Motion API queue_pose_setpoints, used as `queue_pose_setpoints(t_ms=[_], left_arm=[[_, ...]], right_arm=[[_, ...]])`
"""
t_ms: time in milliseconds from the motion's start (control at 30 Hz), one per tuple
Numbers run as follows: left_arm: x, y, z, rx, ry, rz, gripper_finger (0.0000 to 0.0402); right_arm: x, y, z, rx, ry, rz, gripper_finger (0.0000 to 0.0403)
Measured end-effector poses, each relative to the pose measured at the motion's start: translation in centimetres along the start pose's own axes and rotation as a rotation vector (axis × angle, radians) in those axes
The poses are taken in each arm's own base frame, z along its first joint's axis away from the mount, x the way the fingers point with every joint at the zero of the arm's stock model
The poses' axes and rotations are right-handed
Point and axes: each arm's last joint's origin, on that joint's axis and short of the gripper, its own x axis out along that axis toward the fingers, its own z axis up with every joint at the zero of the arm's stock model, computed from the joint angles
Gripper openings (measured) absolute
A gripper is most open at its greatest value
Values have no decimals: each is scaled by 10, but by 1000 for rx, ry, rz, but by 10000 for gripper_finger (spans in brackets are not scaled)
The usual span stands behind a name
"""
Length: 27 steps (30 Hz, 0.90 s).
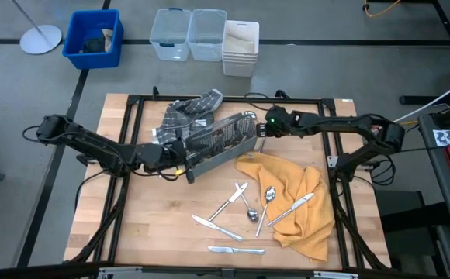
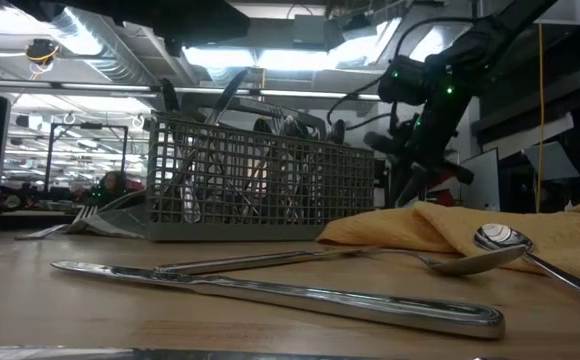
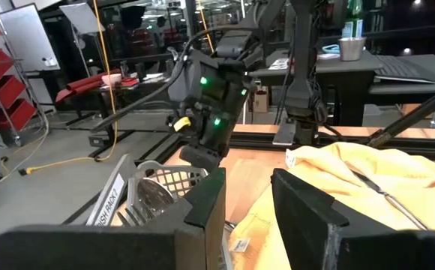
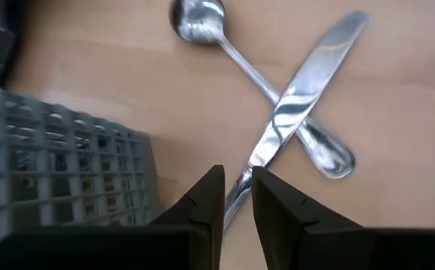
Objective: Sort silverware
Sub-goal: Put the silver knife into the gray silverware basket
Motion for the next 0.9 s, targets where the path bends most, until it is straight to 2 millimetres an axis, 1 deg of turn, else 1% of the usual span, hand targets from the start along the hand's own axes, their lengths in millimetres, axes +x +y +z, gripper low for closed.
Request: queue_pose_setpoints(t_ms=[233, 400, 533, 900], left_arm=[[0, 0, -6, 37, 58, -4, 100], [-1, 0, -12, 74, 115, -9, 100], [-1, 0, -13, 80, 123, -9, 100], [-1, 0, -13, 78, 124, -9, 100]], right_arm=[[13, 0, -3, 120, 23, -20, 72], [16, 1, -3, 186, 22, -25, 72], [16, 0, -4, 215, 21, -32, 72], [17, -5, -6, 178, 14, -86, 72]])
